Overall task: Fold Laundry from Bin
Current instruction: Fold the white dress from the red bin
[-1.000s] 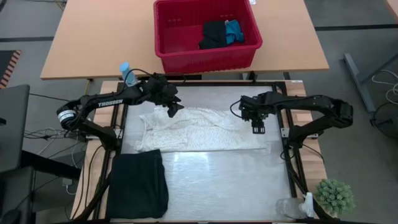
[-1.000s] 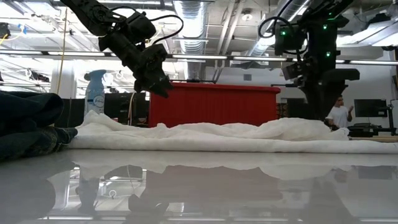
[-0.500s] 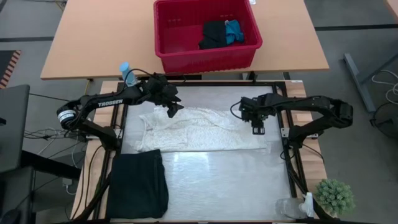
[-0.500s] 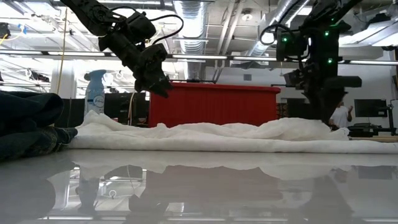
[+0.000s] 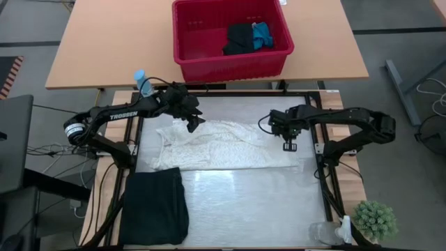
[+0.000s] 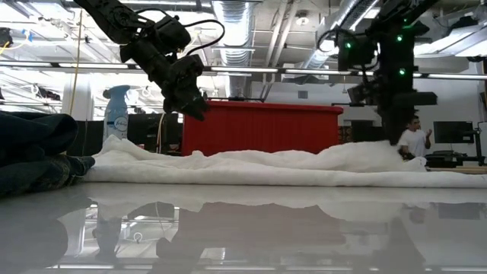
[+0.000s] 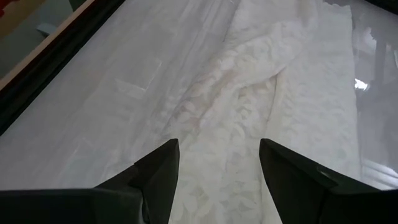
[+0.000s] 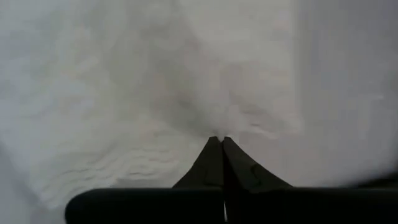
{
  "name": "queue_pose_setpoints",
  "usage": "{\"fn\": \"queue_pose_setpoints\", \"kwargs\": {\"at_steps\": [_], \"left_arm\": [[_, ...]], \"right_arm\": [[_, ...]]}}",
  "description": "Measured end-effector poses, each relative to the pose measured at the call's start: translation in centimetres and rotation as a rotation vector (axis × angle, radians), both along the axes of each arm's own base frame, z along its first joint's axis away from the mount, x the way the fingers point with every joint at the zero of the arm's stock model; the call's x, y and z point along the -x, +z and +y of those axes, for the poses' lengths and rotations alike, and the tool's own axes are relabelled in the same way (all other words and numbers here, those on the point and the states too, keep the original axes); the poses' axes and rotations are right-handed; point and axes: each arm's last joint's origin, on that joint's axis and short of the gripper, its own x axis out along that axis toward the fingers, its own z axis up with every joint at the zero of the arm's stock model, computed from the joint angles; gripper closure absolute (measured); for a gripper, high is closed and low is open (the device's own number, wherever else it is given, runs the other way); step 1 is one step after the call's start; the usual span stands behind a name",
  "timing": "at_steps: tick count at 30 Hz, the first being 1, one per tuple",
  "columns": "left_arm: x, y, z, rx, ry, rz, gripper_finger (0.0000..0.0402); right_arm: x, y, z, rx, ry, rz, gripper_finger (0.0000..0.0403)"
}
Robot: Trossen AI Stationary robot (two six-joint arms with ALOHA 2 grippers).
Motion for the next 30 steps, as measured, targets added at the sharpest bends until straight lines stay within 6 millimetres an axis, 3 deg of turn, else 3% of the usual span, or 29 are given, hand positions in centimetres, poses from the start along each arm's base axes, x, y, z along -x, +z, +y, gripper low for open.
{"fn": "queue_pose_setpoints", "kwargs": {"at_steps": [6, 13, 20, 25, 30], "left_arm": [[0.0, 0.0, 0.0, 0.0, 0.001, 0.0, 0.0189], [0.3, -0.4, -0.2, 0.032, -0.003, 0.044, 0.0189], [0.5, -0.6, -0.5, 0.06, -0.078, 0.059, 0.0189], [0.7, -0.8, 0.1, -0.158, -0.053, 0.163, 0.0189], [0.2, -1.6, 0.9, -0.282, -0.207, 0.166, 0.0189]], "right_arm": [[-0.7, 2.6, -0.8, 0.185, -0.021, 0.002, 0.039], [-0.4, 3.3, -0.6, 0.462, 0.016, 0.151, 0.039], [-0.3, 2.6, 0.2, 0.379, -0.004, 0.125, 0.039], [-0.3, 2.1, 0.5, 0.332, -0.008, 0.114, 0.039], [-0.2, 1.8, 0.6, 0.301, -0.012, 0.112, 0.039]]}}
